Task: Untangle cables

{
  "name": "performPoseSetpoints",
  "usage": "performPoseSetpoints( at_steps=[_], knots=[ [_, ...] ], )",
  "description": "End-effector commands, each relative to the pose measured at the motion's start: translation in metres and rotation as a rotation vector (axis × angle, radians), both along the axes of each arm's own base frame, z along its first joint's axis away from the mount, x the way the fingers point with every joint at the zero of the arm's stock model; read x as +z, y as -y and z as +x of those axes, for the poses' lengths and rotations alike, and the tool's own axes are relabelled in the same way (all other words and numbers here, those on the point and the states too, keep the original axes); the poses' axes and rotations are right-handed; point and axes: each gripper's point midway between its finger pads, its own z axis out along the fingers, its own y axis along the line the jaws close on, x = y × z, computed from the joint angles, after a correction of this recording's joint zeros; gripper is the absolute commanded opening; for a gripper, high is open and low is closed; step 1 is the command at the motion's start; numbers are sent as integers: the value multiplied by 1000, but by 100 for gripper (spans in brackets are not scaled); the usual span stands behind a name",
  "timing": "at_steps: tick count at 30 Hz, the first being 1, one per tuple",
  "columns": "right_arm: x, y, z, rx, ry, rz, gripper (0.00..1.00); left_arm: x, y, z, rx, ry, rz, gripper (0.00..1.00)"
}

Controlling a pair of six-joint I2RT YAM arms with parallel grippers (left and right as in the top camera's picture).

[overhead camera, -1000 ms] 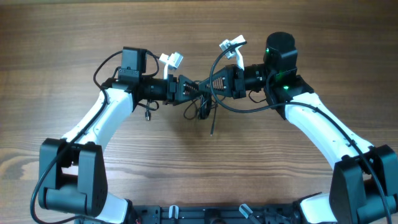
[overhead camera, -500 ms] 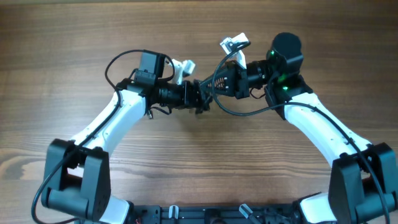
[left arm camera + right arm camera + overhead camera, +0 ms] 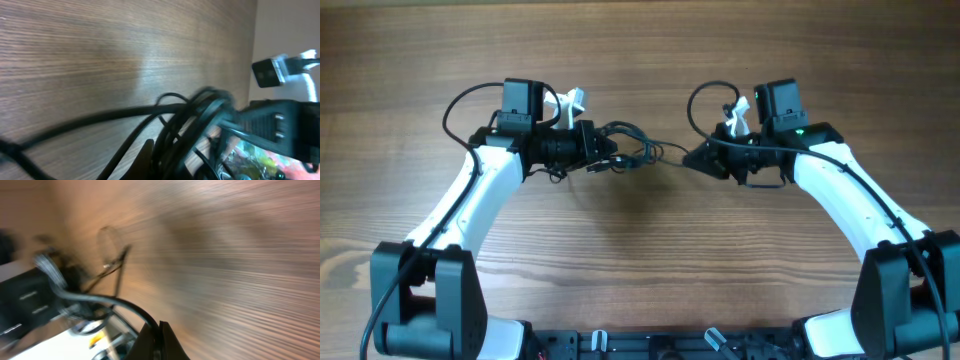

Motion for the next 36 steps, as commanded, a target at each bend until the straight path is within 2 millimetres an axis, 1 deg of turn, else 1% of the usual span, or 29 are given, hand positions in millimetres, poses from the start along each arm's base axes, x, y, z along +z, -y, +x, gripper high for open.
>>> performPoseSetpoints(
  at_steps=[1, 2, 3, 4, 5, 6, 8, 9, 11, 14, 15, 16, 18, 19, 20, 22, 25, 28, 30, 32, 33, 34, 35, 36],
  knots=[
    [-34, 76, 11, -116, 57, -430, 13, 13, -31, 17, 102, 86, 82, 4],
    [-32, 72, 12, -81, 81, -412, 26, 15, -31, 16, 101, 88, 82, 4],
    [-29, 66, 13, -44, 108, -384, 33, 16, -31, 14, 101, 83, 83, 4],
    [-19, 53, 17, 20, 164, -315, 39, 14, -31, 11, 99, 68, 86, 4],
    [-9, 43, 20, 63, 208, -264, 43, 8, -34, 6, 95, 46, 113, 4],
    [6, 32, 25, 112, 264, -200, 43, 1, -40, 1, 95, 30, 161, 4],
    [46, 8, 35, 245, 435, -86, 45, -5, -42, -8, 57, 20, 198, 4],
    [53, 4, 37, 277, 479, -80, 47, -6, -41, -10, 41, 23, 202, 4],
    [64, -7, 40, 365, 587, -91, 53, -6, -31, -14, -6, 39, 207, 4],
    [65, -29, 29, 573, 758, -115, 62, -5, -8, -24, -93, 67, 210, 4],
    [65, -34, 27, 614, 791, -116, 64, -5, -3, -26, -109, 69, 210, 4],
    [65, -40, 23, 657, 824, -117, 64, -5, 5, -30, -134, 72, 208, 4],
    [66, -49, 19, 711, 869, -118, 64, -5, 14, -35, -163, 75, 207, 4],
    [61, -51, 20, 736, 888, -171, 64, -3, 23, -41, -190, 73, 184, 4],
    [55, -49, 22, 738, 882, -218, 64, -1, 26, -43, -200, 73, 167, 4],
    [47, -48, 21, 746, 867, -261, 64, 5, 30, -45, -208, 78, 139, 4],
    [42, -54, 13, 767, 855, -250, 63, 17, 33, -47, -217, 105, 109, 4],
    [39, -59, 9, 778, 844, -239, 63, 24, 33, -47, -216, 128, 105, 4],
    [36, -66, 0, 802, 821, -202, 62, 27, 33, -46, -215, 143, 103, 4],
    [38, -71, -4, 812, 821, -169, 52, 28, 33, -45, -214, 150, 102, 4],
    [38, -71, -4, 811, 820, -169, 43, 29, 33, -45, -214, 153, 102, 4],
    [38, -71, -4, 803, 811, -168, 38, 29, 33, -44, -213, 155, 102, 4],
    [38, -70, -4, 789, 798, -166, 36, 29, 33, -43, -210, 161, 104, 4],
    [37, -70, -4, 789, 795, -166, 31, 29, 33, -42, -208, 165, 104, 4]
  ],
)
